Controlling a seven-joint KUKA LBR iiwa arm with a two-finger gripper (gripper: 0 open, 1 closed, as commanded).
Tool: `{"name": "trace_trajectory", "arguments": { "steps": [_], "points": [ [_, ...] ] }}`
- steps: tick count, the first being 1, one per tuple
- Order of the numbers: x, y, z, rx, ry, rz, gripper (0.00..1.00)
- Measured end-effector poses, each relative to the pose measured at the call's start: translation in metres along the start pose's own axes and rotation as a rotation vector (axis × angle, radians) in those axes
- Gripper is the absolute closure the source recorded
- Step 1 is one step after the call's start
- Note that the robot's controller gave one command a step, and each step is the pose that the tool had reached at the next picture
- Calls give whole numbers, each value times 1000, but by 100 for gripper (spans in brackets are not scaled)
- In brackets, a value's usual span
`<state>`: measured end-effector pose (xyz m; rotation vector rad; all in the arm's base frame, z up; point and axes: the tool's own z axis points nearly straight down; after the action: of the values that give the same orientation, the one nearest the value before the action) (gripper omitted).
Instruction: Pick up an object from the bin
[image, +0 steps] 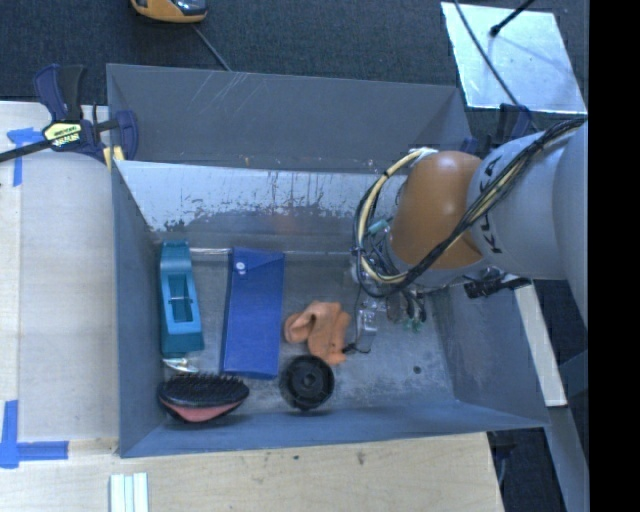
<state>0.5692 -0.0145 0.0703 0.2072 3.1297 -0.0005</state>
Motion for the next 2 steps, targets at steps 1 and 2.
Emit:
{"name": "trace_trajectory", "arguments": {
  "steps": [1, 2],
  "points": [
    [-4, 8, 0, 0, -2, 27, 0],
    [1, 31, 0, 0, 0, 140, 0]
  ]
}}
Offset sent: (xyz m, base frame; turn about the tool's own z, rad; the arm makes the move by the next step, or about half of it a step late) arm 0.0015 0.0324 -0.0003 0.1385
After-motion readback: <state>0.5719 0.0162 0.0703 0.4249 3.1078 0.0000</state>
